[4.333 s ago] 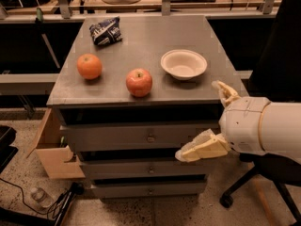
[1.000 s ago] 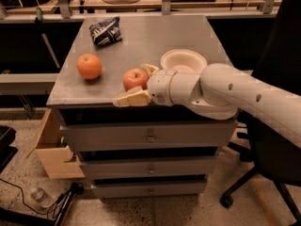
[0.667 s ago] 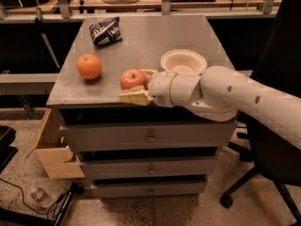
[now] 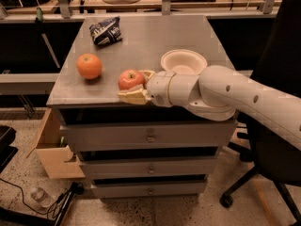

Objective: Move apple near blue chip bag

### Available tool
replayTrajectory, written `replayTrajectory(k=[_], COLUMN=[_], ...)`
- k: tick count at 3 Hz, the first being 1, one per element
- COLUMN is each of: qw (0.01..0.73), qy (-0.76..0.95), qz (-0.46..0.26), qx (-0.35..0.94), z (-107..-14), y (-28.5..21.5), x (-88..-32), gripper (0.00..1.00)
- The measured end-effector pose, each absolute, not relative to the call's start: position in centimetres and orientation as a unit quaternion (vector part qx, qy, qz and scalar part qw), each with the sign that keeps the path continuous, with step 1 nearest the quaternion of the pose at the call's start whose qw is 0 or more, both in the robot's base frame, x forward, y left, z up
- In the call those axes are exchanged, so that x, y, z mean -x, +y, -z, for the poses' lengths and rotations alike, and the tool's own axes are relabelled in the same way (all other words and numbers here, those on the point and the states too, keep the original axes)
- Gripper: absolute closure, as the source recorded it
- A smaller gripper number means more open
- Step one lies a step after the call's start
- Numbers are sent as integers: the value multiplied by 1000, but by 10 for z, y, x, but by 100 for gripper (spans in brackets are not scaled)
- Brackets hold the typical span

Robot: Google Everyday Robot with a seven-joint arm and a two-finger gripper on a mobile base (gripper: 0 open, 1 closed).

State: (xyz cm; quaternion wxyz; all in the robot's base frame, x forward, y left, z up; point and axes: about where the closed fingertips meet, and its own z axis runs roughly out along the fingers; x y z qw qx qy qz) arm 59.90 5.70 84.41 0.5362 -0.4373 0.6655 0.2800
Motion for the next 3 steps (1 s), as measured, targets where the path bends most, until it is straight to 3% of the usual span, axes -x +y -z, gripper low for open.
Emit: replayTrajectory(k=[3], qw=[534], qy=[652], qz=[-244], qx=[480], z=[-928], y=[80], x=[-646], gripper=[100])
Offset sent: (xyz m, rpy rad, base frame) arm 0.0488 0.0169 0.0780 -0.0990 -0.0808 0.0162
